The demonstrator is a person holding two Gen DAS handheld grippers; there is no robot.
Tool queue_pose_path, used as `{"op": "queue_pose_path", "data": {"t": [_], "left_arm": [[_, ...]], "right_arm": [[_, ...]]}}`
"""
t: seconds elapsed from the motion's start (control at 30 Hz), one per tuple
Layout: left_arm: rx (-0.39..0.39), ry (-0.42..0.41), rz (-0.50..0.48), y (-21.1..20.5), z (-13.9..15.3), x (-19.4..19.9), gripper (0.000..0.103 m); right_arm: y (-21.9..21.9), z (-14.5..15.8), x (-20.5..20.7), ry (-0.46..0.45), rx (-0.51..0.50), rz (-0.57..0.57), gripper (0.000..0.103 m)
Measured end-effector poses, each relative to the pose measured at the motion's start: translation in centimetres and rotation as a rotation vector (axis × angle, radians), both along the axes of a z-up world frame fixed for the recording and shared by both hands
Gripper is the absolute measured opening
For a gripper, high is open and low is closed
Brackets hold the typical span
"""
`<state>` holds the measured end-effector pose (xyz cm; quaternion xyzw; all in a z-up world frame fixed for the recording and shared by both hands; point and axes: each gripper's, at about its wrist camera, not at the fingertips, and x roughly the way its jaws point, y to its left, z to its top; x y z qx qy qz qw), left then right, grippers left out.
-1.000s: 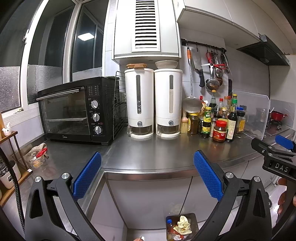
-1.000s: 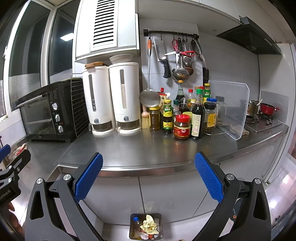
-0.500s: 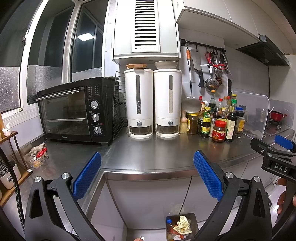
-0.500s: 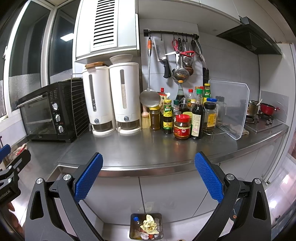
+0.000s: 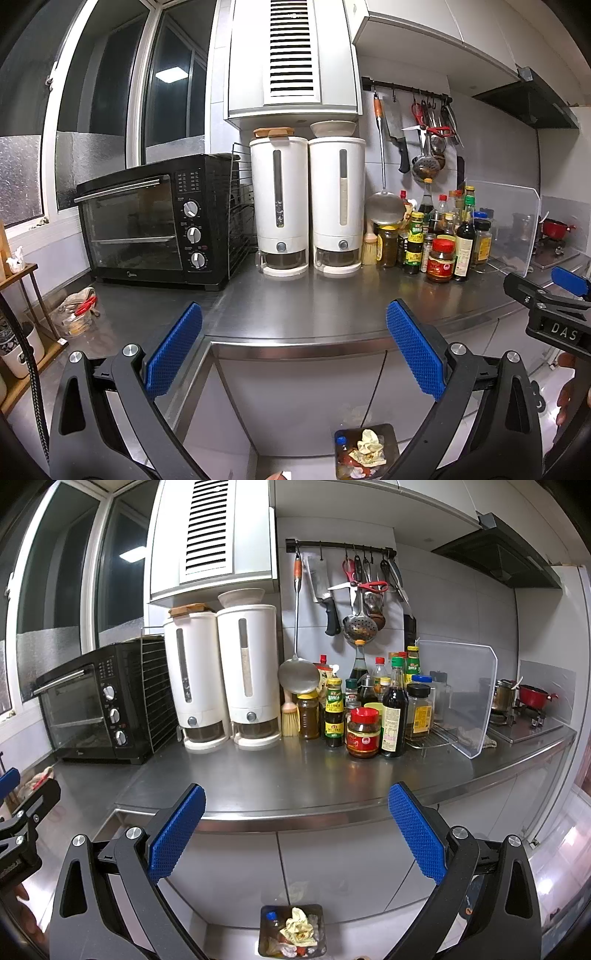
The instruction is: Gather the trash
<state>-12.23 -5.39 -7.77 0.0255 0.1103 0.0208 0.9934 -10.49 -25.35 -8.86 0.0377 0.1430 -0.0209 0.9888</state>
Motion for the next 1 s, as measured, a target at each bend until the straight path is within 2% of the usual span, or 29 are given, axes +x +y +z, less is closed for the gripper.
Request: {"op": "queue_pose_path", "data": {"t": [0.2, 0.37, 1.0], "left_arm": [[-0.006, 0.019, 0.006, 0.2, -0.3, 0.6, 0.095], [-0.046, 0.053, -0.022, 0.6, -0.6, 1.3, 0.095], [-0.044, 0.05, 0.024, 1.0, -0.8, 1.4, 0.095]], "right_arm": [[0.1, -0.1, 0.1, 0.005, 0.0, -0.002, 0.1], [0.4, -0.2, 0.2, 0.007, 0.001, -0.009, 0.1], [1.0, -0.2, 0.6, 0.015, -0.004, -0.01, 0.1]]}}
